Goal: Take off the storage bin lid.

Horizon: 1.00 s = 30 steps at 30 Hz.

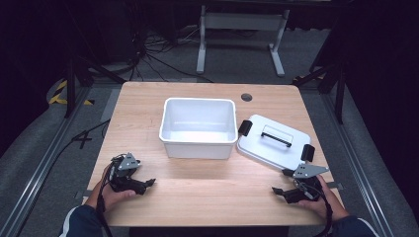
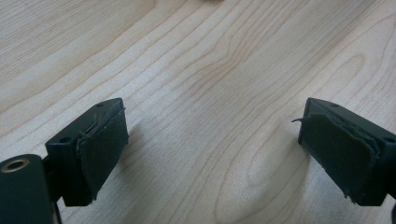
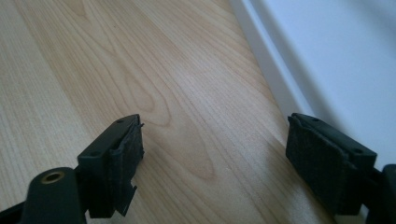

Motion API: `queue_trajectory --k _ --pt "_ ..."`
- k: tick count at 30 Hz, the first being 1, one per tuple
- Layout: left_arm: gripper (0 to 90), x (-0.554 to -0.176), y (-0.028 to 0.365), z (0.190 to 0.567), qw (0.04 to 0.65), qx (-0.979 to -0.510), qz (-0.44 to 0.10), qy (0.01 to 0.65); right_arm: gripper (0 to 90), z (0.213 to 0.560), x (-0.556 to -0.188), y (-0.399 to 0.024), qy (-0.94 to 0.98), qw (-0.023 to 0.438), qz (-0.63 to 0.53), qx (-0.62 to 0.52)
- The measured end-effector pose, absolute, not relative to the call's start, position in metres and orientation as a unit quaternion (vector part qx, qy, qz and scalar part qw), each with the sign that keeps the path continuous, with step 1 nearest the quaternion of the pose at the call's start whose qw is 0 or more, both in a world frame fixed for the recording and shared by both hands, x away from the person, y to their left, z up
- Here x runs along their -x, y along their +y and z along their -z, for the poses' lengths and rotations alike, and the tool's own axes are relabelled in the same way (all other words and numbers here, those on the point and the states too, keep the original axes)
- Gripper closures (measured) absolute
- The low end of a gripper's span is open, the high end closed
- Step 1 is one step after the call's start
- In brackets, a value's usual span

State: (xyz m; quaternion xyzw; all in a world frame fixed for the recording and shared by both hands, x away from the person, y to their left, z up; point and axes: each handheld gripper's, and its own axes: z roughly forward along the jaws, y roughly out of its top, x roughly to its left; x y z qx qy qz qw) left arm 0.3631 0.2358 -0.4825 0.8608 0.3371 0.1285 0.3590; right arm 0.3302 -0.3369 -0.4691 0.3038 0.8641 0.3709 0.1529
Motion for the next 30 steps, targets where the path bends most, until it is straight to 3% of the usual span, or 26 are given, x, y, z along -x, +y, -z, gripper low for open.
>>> queue_trajectory --k 30 --pt "7.7 -0.3644 0.2355 0.4818 0.354 -0.864 -0.127 0.335 18.5 0.4694 -0.3310 -0.3363 0.864 0.154 -0.372 -0.303"
